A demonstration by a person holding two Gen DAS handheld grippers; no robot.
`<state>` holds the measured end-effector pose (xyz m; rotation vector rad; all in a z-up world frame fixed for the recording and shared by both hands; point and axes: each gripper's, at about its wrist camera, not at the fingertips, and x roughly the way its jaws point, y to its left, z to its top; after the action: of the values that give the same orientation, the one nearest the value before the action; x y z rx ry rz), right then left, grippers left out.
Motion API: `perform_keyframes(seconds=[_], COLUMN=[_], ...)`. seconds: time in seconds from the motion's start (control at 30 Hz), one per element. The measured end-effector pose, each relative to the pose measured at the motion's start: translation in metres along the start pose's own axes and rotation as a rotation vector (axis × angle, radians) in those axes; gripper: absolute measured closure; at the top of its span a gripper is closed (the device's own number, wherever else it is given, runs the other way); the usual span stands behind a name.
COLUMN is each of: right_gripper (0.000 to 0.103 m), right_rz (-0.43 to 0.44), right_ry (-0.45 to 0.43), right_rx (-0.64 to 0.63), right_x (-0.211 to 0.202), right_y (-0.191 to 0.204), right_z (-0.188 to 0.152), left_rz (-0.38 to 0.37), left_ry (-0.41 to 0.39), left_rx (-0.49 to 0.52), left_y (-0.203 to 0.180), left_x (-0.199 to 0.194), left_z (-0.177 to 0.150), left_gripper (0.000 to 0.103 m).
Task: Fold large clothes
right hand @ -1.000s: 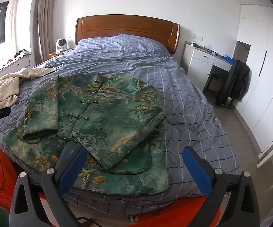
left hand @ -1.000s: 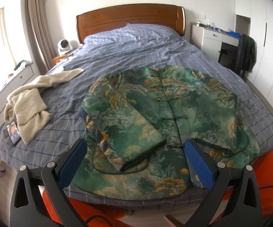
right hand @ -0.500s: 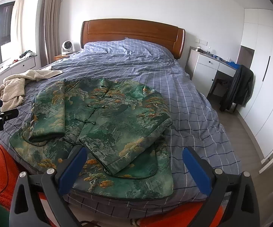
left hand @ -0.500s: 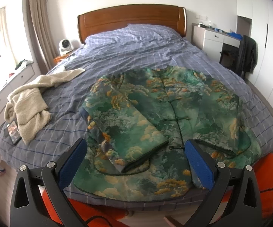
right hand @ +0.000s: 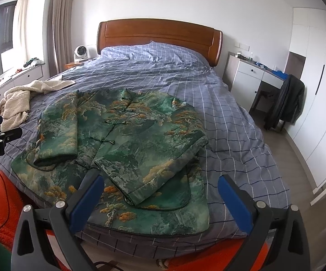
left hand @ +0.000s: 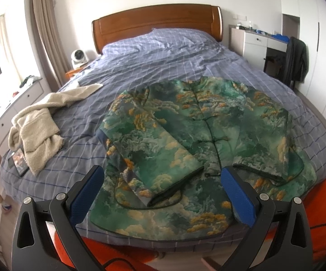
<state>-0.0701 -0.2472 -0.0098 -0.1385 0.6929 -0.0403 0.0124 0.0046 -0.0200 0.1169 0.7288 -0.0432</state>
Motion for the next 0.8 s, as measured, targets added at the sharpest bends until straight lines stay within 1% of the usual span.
perform_keyframes(seconds=[0.1, 0.33, 0.47, 0.6, 0.7, 0.8], right_gripper=[0.001, 0.001, 0.001, 0.001, 0.001, 0.001], right_rz=[-0.002, 0.010, 0.011, 0.032, 0.075, 0.091], right_ry=[-0.006, 0.011, -0.004, 0.004, 0.035, 0.037], right_rx=[0.002, -0.017, -0.020, -0.021, -0.014, -0.006], right_x=[-0.0008, -0.0013, -0.0044, -0.0038, -0.0007, -0.0004], right_y=[-0.0006, 0.0025, 0.0035, 0.0048, 0.0043, 0.0044], right_z=[0.0002, -0.0001, 0.0002, -0.0020, -0.0031, -0.0022], left_rz=[0.000, 0.006, 0.011, 0.019, 0.018, 0.014], left_ry=[-0.006, -0.004, -0.010, -0.009, -0.001, -0.009], left_rx=[0.000, -0.003, -0.001, -0.003, -0.007, -0.006], left_y=[0.0001, 0.0024, 0.0037, 0.0053, 0.0059, 0.0058], left_x=[0.0010, 0.0005, -0.0024, -0.0019, -0.0004, -0.0026], left_z=[-0.0004, -0.0019, -0.0015, -0.0022, -0.0029, -0.0026], left_gripper=[0.000, 0.000, 0.000, 0.000, 0.000, 0.000])
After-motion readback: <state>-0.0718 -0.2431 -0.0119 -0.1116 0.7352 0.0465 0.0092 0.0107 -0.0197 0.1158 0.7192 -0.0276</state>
